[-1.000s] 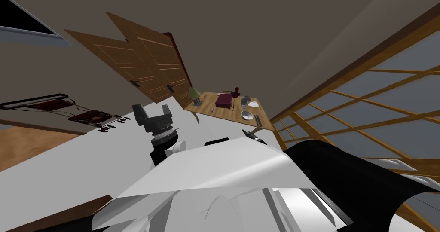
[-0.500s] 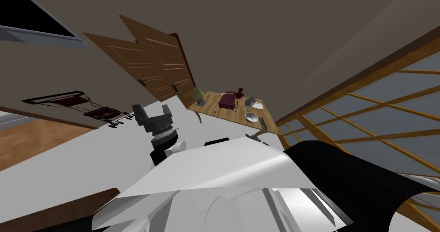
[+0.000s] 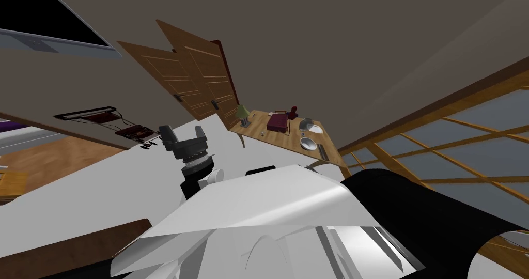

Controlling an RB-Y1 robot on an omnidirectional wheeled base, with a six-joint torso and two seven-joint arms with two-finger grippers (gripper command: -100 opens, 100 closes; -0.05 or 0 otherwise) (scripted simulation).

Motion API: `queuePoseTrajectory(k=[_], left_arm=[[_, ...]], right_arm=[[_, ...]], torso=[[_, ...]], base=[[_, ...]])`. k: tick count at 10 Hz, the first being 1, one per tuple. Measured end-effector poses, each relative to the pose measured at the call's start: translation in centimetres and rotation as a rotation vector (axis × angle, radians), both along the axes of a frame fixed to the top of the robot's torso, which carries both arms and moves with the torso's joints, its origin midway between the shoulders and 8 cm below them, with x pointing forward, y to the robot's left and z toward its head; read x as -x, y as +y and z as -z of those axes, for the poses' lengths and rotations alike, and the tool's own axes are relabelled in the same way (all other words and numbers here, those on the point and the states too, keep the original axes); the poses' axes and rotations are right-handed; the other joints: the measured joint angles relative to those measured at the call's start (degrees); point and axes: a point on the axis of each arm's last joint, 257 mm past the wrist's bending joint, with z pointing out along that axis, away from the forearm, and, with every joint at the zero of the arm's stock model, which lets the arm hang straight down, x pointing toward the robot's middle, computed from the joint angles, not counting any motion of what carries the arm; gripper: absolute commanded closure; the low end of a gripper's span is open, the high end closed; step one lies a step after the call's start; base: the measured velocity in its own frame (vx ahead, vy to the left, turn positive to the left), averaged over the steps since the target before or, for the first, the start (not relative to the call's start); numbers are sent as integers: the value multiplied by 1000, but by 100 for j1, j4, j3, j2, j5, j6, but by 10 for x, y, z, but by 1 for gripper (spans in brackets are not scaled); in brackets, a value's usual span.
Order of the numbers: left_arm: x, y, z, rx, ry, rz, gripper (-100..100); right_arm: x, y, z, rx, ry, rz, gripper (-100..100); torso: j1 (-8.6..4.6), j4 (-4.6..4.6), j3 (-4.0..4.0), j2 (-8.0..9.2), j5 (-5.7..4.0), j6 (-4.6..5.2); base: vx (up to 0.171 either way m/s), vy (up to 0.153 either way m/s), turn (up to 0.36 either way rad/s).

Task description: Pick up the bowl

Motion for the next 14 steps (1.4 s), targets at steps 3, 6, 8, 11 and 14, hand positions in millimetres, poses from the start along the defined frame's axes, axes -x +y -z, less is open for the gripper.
queuePoseTrajectory(k=[3,6,8,11,14], left_arm=[[0,0,0,0,0,0,0],[0,0,0,0,0,0,0],[0,0,0,0,0,0,0],[0,0,0,0,0,0,0],[0,0,0,0,0,0,0]], right_arm=[[45,-29,17,82,116,-22,-100],[83,-58,26,139,201,-27,-100],[115,-80,28,204,285,-54,-100],[155,-105,33,253,372,-56,-100],[204,-139,27,323,492,-75,-100]], torso=[[13,-3,-9,-17,2,-4],[10,1,1,-1,2,-5],[23,-4,-11,-19,5,0],[3,0,-1,-2,0,-1],[13,-2,-7,-13,2,-4]], base=[[85,67,138],[63,75,161],[81,63,29],[70,49,148],[97,68,167]])
